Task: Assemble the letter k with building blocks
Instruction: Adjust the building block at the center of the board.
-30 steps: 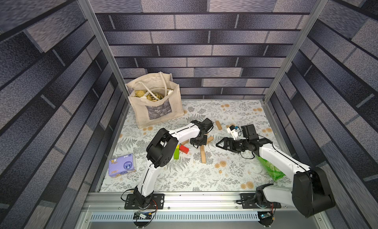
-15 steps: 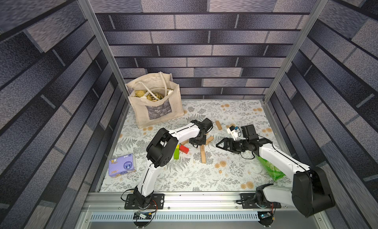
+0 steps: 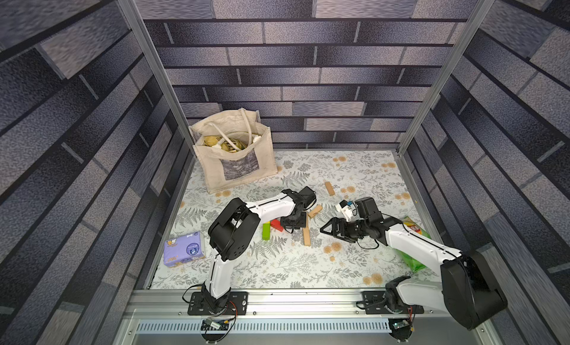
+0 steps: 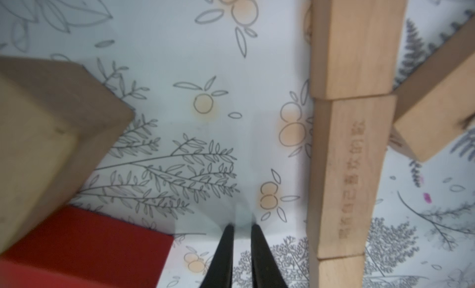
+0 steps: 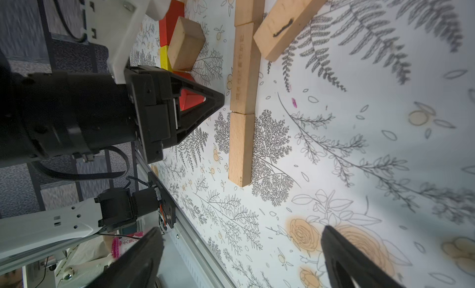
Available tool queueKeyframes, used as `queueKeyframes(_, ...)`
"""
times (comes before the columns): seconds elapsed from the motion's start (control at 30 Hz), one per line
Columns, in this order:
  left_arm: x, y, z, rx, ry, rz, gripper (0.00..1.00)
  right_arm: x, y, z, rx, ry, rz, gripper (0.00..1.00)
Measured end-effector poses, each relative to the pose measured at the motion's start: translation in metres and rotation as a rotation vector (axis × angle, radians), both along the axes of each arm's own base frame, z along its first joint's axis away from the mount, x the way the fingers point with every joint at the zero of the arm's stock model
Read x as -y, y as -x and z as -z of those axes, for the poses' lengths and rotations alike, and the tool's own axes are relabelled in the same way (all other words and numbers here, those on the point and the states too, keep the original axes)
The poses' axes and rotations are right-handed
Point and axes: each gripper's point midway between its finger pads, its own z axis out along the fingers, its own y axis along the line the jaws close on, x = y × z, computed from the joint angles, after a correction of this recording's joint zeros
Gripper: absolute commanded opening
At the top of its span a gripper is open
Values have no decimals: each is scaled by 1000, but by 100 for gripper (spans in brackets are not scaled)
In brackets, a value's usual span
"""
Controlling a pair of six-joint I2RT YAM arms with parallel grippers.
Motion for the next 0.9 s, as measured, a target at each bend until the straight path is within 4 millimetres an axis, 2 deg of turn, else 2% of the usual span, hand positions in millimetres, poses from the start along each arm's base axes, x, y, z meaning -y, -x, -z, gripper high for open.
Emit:
queueKeyframes(0.1,2,6,0,-11,22,2,17,-10,8,6,-20,-19,9,100)
queueKeyframes(0.4,-9,18,0,-20,34,-8,21,-50,9,16,-29,-55,9,100)
queueKeyframes(0.6,-17,22,0,-34,51,-22,23,-61,6,24,-36,-74,36,100)
queueKeyframes(0.9,-14,22,-1,-58,87,-29,23,-75,2,27,-23,-118,52,100)
